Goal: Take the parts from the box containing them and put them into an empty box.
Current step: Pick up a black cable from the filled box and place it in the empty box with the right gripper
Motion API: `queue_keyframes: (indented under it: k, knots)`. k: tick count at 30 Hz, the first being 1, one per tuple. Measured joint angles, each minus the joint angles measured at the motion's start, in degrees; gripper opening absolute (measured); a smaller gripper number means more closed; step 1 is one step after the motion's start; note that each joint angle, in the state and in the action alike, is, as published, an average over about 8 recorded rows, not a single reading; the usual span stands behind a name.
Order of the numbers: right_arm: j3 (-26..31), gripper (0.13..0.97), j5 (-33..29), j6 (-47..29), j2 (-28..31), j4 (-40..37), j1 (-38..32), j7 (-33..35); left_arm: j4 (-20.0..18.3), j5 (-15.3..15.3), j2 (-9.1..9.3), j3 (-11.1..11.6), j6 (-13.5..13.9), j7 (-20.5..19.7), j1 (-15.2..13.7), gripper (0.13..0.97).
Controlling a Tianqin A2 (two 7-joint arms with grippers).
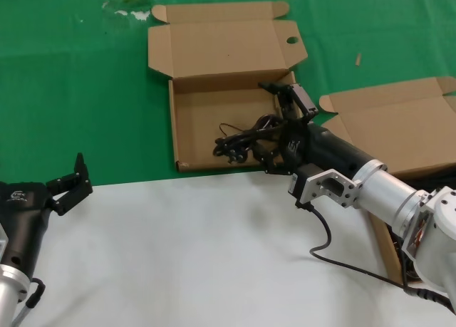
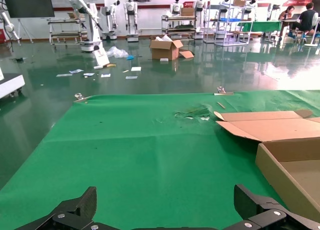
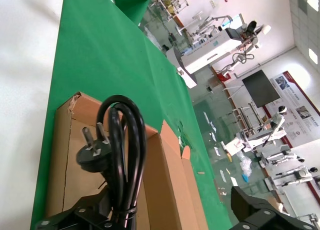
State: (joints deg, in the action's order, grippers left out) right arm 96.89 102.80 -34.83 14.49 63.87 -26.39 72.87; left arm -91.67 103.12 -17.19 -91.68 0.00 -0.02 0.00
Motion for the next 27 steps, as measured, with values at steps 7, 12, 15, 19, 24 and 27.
queue_keyframes:
  k: [7,12,15,19,24,27]
  knots:
    - [0.0,0.81,0.0,0.0,0.0,0.0,0.0,0.0,0.0,0.0,0.0,0.0,0.0,0.0,0.0,0.966]
    - [0.0,0.876,0.0,0.0,0.0,0.0,0.0,0.0,0.0,0.0,0.0,0.0,0.0,0.0,0.0,0.966]
    - [0.0,0.906,0.0,0.0,0.0,0.0,0.0,0.0,0.0,0.0,0.0,0.0,0.0,0.0,0.0,0.966]
    - [0.0,0.947,0.0,0.0,0.0,0.0,0.0,0.0,0.0,0.0,0.0,0.0,0.0,0.0,0.0,0.966]
    - [0.0,0.956,0.0,0.0,0.0,0.0,0.0,0.0,0.0,0.0,0.0,0.0,0.0,0.0,0.0,0.966]
    - [0.0,0.963,0.0,0.0,0.0,0.0,0.0,0.0,0.0,0.0,0.0,0.0,0.0,0.0,0.0,0.966]
